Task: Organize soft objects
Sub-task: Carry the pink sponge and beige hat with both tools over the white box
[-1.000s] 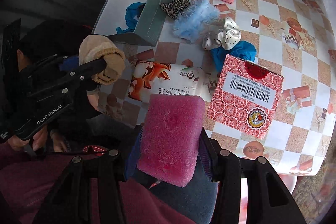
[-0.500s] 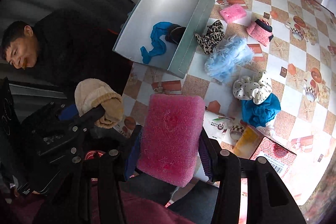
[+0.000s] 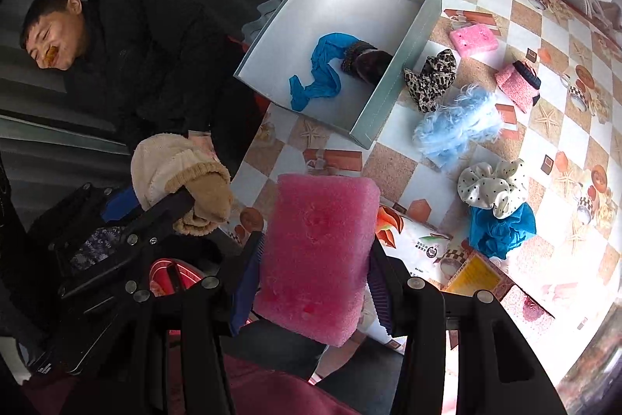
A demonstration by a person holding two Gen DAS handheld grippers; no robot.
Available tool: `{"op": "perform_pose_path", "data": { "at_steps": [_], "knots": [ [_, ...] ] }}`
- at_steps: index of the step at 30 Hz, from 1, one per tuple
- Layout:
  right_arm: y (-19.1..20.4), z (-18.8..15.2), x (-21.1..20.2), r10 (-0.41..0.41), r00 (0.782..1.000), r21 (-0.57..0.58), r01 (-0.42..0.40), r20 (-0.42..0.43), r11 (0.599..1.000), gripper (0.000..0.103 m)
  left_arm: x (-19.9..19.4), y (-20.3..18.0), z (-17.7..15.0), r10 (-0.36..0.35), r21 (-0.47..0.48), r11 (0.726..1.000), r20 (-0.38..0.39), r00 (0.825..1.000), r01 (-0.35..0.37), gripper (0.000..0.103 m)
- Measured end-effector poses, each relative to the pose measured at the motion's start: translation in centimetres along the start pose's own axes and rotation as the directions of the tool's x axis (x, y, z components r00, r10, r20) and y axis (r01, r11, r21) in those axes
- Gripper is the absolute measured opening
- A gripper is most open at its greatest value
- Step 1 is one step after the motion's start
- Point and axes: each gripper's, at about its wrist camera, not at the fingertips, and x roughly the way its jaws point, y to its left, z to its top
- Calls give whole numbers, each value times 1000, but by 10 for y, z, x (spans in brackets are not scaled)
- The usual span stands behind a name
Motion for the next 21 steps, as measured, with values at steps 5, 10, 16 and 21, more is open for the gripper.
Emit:
{"op": "perform_pose_path", "data": {
  "at_steps": [5,10,16,21],
  "knots": [
    [4,7,5,-8,1000,-17,8,-12,1000,52,-2,5,-1,15,-16,1000,6,1000,-15,30],
    [8,14,12,-3,1000,-32,2,-31,999,52,-2,11,-2,25,-38,999,7,1000,-25,30],
    [10,18,17,-1,999,-43,-1,-41,999,52,1,17,-2,29,-50,998,-5,1000,-29,30],
    [8,21,17,2,999,-35,-4,-37,999,52,5,19,-1,27,-53,998,-14,1000,-27,30]
  ]
}}
